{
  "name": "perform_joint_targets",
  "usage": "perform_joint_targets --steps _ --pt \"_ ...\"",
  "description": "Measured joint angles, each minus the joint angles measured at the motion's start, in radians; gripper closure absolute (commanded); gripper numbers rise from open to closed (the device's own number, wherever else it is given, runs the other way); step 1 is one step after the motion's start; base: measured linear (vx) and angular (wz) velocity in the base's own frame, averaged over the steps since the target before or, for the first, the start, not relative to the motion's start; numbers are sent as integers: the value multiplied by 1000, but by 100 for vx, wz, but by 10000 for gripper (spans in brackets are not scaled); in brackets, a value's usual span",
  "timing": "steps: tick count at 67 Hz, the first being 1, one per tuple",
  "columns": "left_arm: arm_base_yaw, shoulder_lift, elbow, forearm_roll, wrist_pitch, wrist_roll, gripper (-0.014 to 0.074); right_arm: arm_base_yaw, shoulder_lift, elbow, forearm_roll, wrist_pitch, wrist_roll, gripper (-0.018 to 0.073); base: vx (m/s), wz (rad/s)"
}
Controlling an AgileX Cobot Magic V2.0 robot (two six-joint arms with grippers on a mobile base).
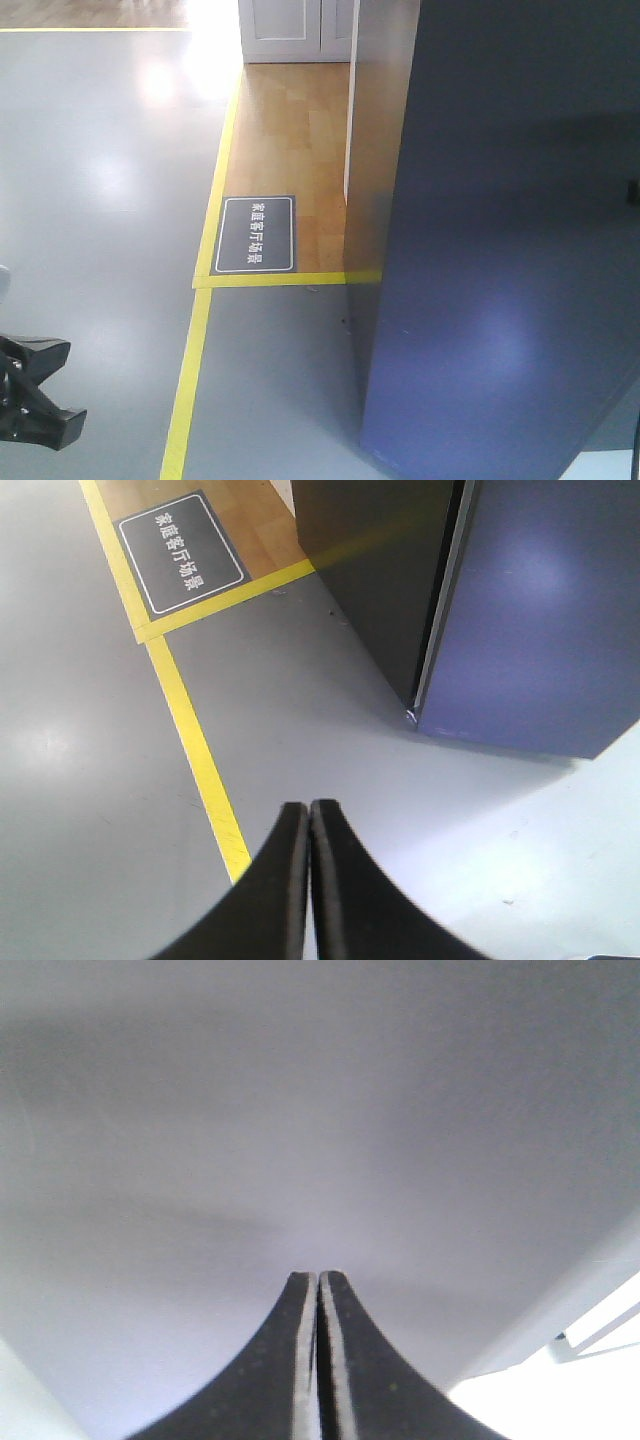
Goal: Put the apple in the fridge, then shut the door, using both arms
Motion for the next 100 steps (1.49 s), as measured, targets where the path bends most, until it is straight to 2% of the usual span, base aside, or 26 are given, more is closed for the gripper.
perform_joint_targets --steps 19,33,51,77,86,100 --pt "0 0 0 0 0 0 603 -39 141 -148 283 0 -273 562 0 0" --pt "0 0 0 0 0 0 603 -39 245 -253 396 -18 -354 562 0 0" --pt "0 0 0 0 0 0 603 -39 371 -388 420 -87 -358 562 0 0" --pt "0 0 0 0 0 0 603 -40 522 -580 431 -15 -358 562 0 0" --pt "0 0 0 0 0 0 603 -44 604 -661 428 -79 -358 562 0 0" --pt "0 0 0 0 0 0 603 -44 641 -683 428 -78 -358 562 0 0"
